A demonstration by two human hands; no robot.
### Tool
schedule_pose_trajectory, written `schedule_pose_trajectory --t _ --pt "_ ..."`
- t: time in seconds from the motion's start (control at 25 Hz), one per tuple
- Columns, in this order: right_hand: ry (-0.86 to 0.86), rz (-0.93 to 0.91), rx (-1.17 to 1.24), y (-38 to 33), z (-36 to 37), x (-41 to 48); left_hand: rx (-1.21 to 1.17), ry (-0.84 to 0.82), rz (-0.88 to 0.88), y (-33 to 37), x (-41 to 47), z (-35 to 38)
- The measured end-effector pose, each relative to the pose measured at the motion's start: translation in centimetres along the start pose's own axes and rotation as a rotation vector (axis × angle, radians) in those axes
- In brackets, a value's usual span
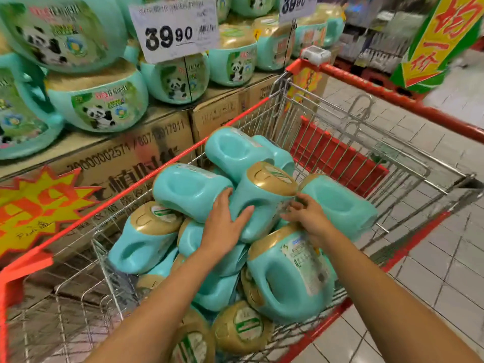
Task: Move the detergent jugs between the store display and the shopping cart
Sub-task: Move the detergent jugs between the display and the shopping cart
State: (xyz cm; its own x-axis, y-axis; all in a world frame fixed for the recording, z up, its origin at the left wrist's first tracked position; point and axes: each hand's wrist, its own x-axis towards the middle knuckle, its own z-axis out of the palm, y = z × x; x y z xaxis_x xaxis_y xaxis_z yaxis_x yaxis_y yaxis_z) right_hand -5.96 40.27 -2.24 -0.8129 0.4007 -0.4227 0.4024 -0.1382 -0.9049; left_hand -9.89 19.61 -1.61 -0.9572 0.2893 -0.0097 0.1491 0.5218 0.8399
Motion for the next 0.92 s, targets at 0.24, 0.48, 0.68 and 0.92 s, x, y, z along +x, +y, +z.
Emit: schedule_pose_trajectory --t 0.24,0.48,0.68,0.92 --pt "-0.253 -0.033 -0.004 1.7 -1.0 1.8 0.121 0.081 0.028 -0.8 1.7 1.9" --pt "-0.200 -0.136 0.162 1.3 -0.6 1.4 -0.177 0.199 -0.127 0.7 1.9 0.5" --pt "-0.423 -0.171 0.277 -1.3 0.0 -0.4 -0.654 0.311 -0.148 3.4 0.9 -2.7" --pt "-0.539 -0.272 0.292 -4.3 1.0 -3.4 -0.921 0.365 -0.232 5.5 -4.1 -3.7"
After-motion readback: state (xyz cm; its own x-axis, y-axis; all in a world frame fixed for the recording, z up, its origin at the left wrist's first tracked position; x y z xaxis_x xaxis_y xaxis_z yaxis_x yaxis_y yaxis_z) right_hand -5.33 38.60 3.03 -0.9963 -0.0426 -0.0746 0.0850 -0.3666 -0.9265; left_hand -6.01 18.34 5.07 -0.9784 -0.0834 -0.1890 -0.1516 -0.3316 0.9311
